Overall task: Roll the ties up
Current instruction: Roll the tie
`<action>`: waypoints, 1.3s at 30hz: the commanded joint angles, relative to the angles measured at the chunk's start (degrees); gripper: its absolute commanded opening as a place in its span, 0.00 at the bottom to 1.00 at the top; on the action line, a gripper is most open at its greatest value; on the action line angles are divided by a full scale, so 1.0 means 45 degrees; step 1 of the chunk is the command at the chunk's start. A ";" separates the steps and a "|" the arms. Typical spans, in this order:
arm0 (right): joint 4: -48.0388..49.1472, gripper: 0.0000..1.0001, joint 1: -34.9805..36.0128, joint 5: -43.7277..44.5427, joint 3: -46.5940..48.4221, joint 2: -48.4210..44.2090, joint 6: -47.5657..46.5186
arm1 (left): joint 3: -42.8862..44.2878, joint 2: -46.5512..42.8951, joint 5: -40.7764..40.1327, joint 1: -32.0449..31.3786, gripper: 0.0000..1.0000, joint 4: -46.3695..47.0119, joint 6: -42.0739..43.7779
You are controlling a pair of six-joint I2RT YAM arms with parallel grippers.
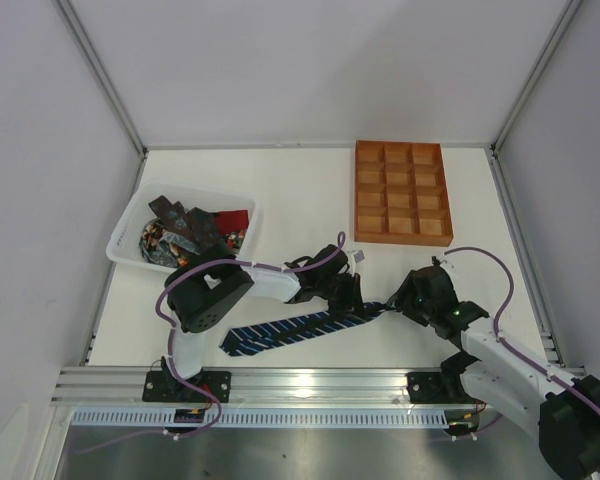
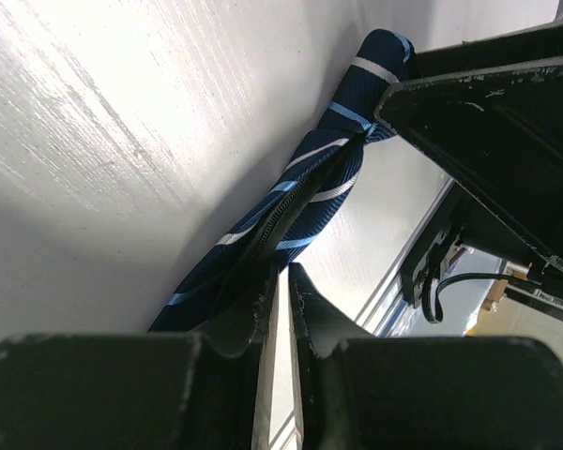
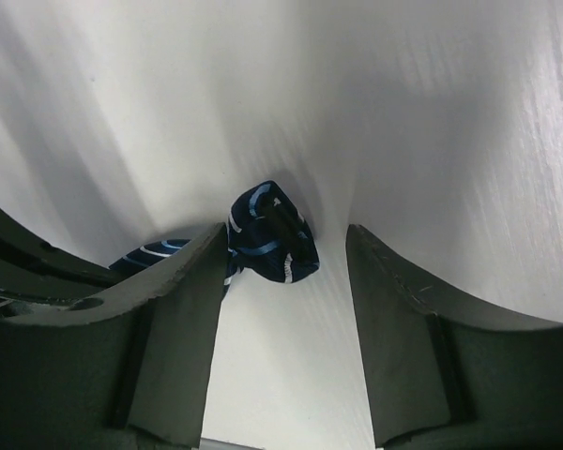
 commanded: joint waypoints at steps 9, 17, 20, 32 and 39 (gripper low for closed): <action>0.2070 0.41 -0.0074 -0.1096 -0.0421 -0.0320 -0.1726 | 0.0172 -0.0495 -0.0370 0.0094 0.15 -0.0425 0.0536; 0.1894 0.06 0.0160 -0.1683 -0.0090 -0.1491 -0.2838 | 0.0465 -0.0397 -0.0370 0.0075 0.15 -0.0775 0.0575; 0.1038 0.00 0.1037 -0.0417 0.0787 -0.1358 -0.3327 | 0.0582 -0.0456 -0.0429 0.0075 0.15 -0.0951 0.0634; -0.1445 0.00 0.4535 0.4508 0.3212 0.1104 -0.3623 | 0.0115 -0.1880 0.0157 0.0075 0.22 -0.1265 0.0809; -0.2050 0.00 0.4887 0.5720 0.3348 0.1320 -0.3016 | -0.0724 -0.3423 -0.0038 0.0094 0.29 -0.2006 0.1161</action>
